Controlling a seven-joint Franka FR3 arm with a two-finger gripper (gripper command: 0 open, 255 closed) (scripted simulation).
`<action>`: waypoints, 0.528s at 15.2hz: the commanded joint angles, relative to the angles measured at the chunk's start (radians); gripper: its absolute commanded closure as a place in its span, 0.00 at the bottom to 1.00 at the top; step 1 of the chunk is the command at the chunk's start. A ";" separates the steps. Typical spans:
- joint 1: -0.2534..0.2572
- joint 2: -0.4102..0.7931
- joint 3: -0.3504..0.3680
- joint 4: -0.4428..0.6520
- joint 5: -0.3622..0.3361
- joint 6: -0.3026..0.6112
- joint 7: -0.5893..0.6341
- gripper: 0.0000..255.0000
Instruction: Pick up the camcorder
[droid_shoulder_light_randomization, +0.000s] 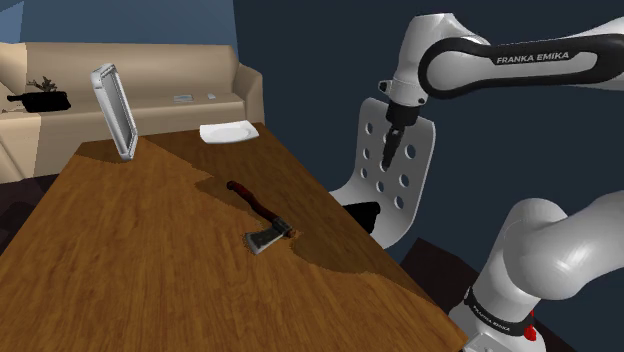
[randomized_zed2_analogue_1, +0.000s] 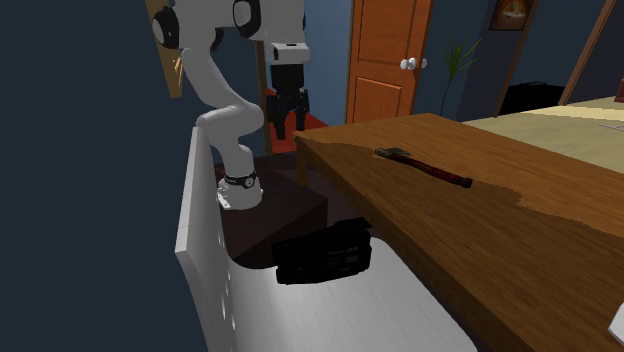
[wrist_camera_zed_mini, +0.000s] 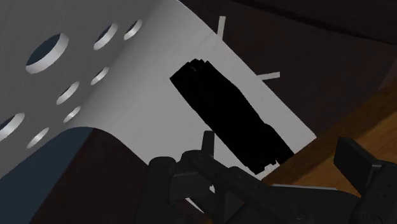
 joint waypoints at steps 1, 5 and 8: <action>0.013 0.032 -0.048 -0.033 -0.020 0.055 -0.100 0.00; 0.042 0.125 -0.138 -0.072 -0.052 0.163 -0.285 0.00; 0.067 0.214 -0.204 -0.085 -0.067 0.246 -0.426 0.00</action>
